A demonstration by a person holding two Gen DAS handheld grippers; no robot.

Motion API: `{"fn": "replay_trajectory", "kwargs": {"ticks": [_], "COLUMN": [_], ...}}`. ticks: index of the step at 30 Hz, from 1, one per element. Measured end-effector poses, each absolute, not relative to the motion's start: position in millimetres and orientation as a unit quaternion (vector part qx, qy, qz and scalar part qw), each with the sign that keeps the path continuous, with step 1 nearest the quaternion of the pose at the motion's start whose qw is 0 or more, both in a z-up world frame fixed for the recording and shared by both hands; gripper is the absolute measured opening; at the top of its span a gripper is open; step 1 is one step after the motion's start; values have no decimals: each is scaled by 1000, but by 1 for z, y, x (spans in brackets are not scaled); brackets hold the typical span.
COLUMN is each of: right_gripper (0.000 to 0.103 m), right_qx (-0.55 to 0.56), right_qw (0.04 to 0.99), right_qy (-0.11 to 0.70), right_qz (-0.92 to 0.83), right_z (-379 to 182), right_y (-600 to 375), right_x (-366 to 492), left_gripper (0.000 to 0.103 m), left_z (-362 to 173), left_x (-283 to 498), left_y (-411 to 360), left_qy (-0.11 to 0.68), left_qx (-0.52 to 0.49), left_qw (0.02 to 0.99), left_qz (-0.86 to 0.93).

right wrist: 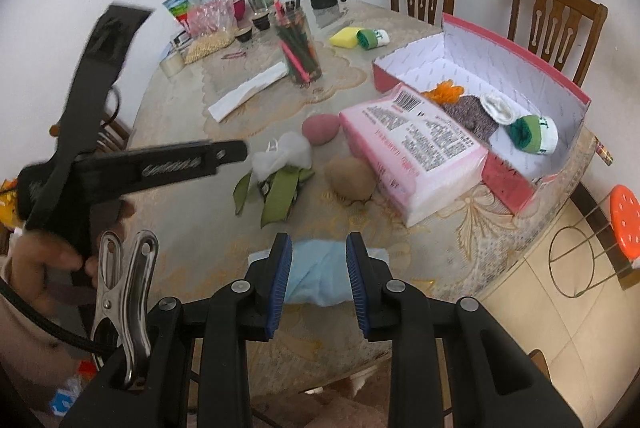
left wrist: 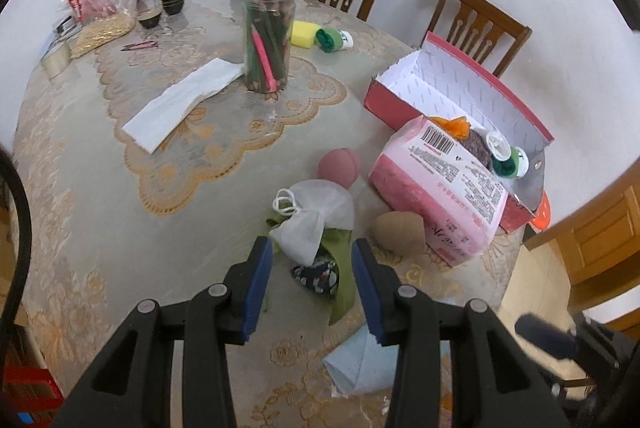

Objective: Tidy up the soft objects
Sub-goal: 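Move both grippers back from the box toward the items on the table, then grasp the white plastic bag with the left gripper while the right grasps the black patterned pouch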

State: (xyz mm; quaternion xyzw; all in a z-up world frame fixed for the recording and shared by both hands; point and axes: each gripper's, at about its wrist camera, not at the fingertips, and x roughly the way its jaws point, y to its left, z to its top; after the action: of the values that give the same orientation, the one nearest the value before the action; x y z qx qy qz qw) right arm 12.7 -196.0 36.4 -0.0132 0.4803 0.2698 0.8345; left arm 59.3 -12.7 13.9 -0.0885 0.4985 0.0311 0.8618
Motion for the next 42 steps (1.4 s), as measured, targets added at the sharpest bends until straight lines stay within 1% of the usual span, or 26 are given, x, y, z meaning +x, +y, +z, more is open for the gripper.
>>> {"fn": "replay_trajectory", "kwargs": {"ticks": [6, 14, 21, 23, 24, 26, 28, 30, 34, 42], "right_gripper": [29, 29, 29, 29, 29, 29, 29, 29, 29, 29], "right_qx": [-34, -21, -5, -2, -1, 0, -1, -3, -9, -23], "right_qw": [831, 827, 824, 824, 824, 824, 823, 822, 821, 817], "right_qy": [484, 501, 514, 515, 516, 518, 519, 520, 519, 517], "right_qz": [271, 256, 238, 235, 234, 232, 232, 234, 239, 256], "right_z": [34, 24, 15, 14, 13, 13, 12, 12, 12, 14], "right_y": [-190, -197, -206, -207, -207, -207, -206, -204, -199, -187], "right_x": [10, 18, 23, 24, 25, 26, 26, 26, 25, 22], "left_gripper": [43, 43, 43, 39, 34, 28, 20, 16, 12, 12], "left_z": [-1, -32, -48, -50, -51, -52, -51, -47, -34, -4], "left_x": [87, 121, 134, 136, 137, 137, 135, 132, 122, 94], "left_y": [-18, -18, -29, -30, -31, -31, -30, -27, -19, 1], "left_qy": [505, 540, 548, 548, 548, 547, 543, 538, 524, 497], "left_qx": [-67, -65, -42, -42, -43, -46, -52, -64, -86, -119], "left_qw": [860, 839, 836, 836, 835, 836, 838, 840, 847, 859], "left_qz": [16, -1, -9, -12, -15, -20, -23, -26, -27, -12]}}
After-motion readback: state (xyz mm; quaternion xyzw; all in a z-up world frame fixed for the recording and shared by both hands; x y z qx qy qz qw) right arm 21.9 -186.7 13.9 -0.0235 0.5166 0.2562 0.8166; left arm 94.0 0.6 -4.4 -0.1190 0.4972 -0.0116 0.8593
